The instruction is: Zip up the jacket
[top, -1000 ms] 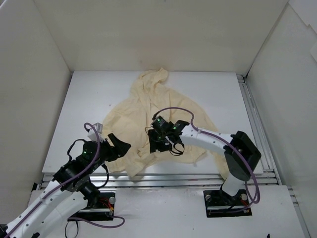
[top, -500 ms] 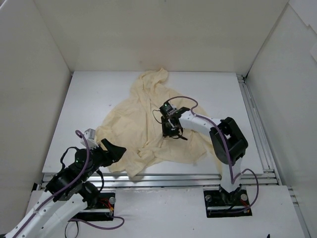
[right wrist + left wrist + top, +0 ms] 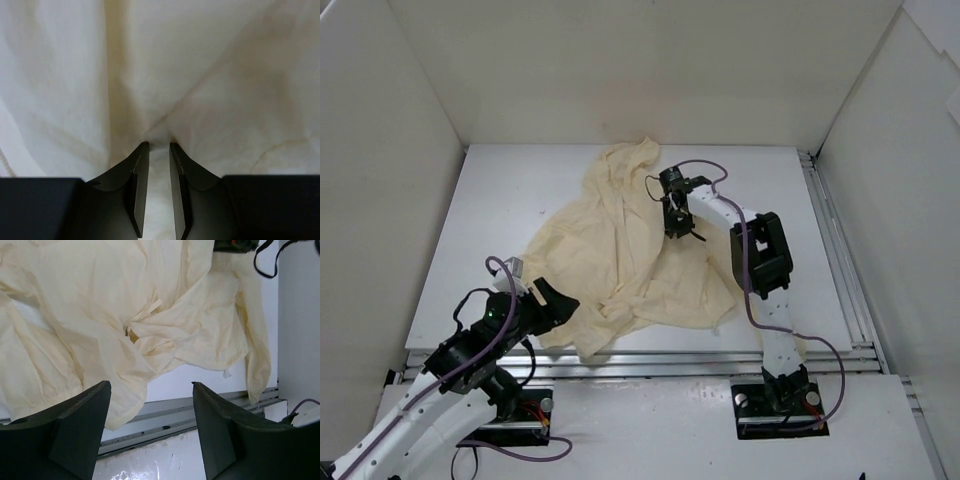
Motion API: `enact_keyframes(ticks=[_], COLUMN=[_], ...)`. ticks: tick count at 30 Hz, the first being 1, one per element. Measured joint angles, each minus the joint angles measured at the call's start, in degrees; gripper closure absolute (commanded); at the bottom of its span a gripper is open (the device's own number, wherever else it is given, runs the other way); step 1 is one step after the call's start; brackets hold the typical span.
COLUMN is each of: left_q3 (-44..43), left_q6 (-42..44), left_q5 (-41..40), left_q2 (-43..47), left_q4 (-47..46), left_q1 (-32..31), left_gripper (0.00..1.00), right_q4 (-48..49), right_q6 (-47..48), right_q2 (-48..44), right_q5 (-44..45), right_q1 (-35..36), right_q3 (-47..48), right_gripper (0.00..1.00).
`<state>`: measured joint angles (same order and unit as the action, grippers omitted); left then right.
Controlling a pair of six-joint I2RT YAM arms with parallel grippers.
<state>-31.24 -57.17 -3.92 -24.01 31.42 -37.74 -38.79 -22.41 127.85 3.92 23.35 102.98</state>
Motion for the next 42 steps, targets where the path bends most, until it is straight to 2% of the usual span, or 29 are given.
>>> enact_keyframes(ticks=[10, 13, 16, 18, 22, 27, 30, 35, 42], left_q3=[-0.11, -0.59, -1.11, -1.33, -1.4, -1.4, -1.03, -0.07, 0.28], left_q6=[0.2, 0.76, 1.4, 1.81, 2.47, 2.47, 2.36, 2.01, 1.62], left_q5=[1.73, 3.02, 4.07, 4.26, 4.37, 5.27, 5.73, 6.51, 6.73], left_q2=[-4.74, -7.5, -10.36, -11.76, -13.75, -16.79, -17.55, -15.93, -13.42], left_q4=[-1.84, -2.56, -3.37, -3.89, -5.01, -7.21, -8.39, -9.4, -9.4], left_q1=[0.04, 0.44, 0.68, 0.68, 0.68, 1.11, 1.11, 1.49, 1.6], left_gripper=[0.37, 0.37, 0.37, 0.37, 0.38, 0.4, 0.4, 0.39, 0.39], right_q4=[-8.44, -8.96, -9.33, -8.63, -8.83, -5.73, -3.3, -1.81, 0.37], right_q6=[3.06, 4.11, 4.66, 4.66, 3.48, -3.67, -8.96, -16.46, -21.81], right_q2=[14.64, 16.59, 15.89, 13.81, -0.07, -18.84, -24.85, -24.28, -17.97], right_q5=[2.86, 6.32, 7.65, 7.34, 5.6, 0.15, -2.97, -4.52, -4.61], right_q1=[-4.92, -5.84, -6.27, -6.47, -4.07, 6.19, 11.98, 14.51, 16.04], right_q3=[25.62, 29.7, 29.9, 28.02, 13.81, -2.43, -10.45, -17.09, -17.25], right_gripper=[0.79, 0.78, 0.77, 0.75, 0.68, 0.59, 0.57, 0.58, 0.59])
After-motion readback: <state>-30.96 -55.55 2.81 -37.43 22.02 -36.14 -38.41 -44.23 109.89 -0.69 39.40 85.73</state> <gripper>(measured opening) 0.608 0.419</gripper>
